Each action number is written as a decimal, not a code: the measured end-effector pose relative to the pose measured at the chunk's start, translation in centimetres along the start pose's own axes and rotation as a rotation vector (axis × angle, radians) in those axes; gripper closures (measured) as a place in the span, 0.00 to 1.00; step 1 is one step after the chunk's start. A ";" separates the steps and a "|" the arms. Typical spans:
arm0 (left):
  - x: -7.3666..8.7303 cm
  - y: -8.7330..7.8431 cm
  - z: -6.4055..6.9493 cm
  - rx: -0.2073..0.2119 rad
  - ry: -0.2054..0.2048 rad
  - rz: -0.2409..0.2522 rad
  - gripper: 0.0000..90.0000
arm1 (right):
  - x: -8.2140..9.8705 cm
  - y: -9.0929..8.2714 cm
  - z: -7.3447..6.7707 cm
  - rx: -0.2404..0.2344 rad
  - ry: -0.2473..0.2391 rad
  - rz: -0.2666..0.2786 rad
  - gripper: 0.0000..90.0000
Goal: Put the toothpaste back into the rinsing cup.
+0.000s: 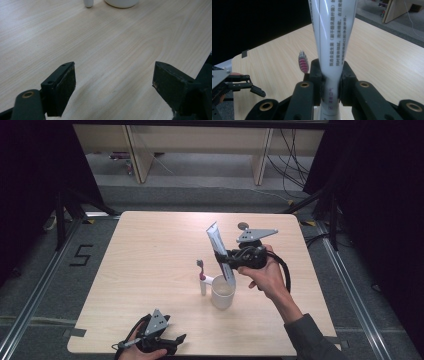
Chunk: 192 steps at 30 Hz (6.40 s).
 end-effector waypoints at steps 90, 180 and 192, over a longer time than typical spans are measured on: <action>0.1 0.2 0.1 0.007 -0.002 -0.010 0.20 | 8.7 3.1 -0.6 -0.036 0.068 -0.045 0.75; 0.0 0.1 0.0 -0.001 0.018 -0.021 0.20 | 11.4 -5.8 1.9 0.123 0.172 -0.014 0.26; 0.1 0.0 0.0 -0.008 0.001 -0.013 0.20 | 13.4 -7.0 2.0 0.127 0.207 -0.033 0.25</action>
Point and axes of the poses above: each handheld gripper's, and its own axes: y roughly forward along the jaws, x roughly out of its underside, z roughly to its right, the point moved 2 cm from there along y, roughly forward along the jaws, and after that the axes turned 2 degrees about z, right-handed, at the moved point
